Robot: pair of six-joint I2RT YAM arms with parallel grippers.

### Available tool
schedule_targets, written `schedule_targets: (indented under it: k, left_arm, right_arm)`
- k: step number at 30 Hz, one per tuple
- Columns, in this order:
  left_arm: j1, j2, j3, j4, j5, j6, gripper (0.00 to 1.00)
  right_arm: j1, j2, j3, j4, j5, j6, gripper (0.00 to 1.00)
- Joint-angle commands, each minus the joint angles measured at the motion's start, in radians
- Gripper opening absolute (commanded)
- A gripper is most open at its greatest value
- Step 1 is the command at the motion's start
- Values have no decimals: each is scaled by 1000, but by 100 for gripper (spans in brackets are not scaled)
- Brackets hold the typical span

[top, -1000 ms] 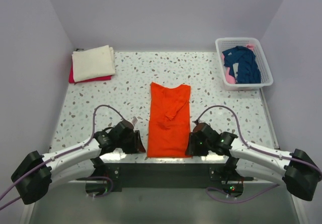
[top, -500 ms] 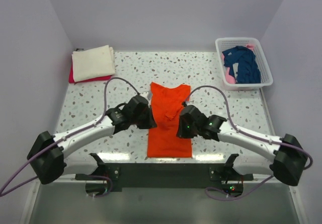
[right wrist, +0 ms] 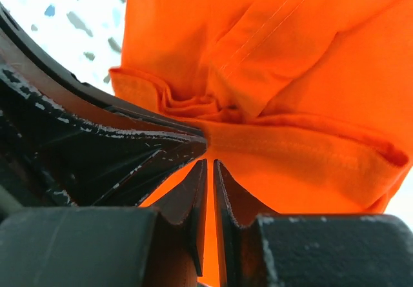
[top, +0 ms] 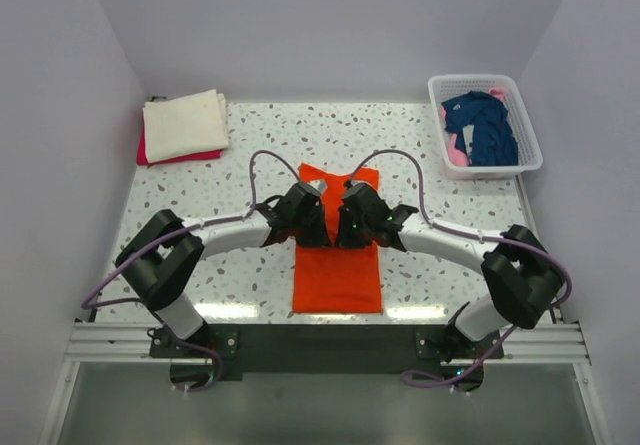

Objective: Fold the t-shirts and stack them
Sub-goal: Fold the tshirt

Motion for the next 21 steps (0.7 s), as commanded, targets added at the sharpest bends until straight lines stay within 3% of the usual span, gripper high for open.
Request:
schedule_targets:
  k: [1, 9, 21]
  left_arm:
    - [24, 40, 42, 93, 16, 3, 0]
    - [63, 138, 41, 111, 13, 8, 0]
    - [84, 135, 15, 117, 15, 11, 0]
  right_arm:
    - [-40, 24, 15, 73, -40, -25, 12]
    - [-144, 44, -59, 111, -57, -52, 12]
    - [-245, 47, -142, 128, -52, -93, 11]
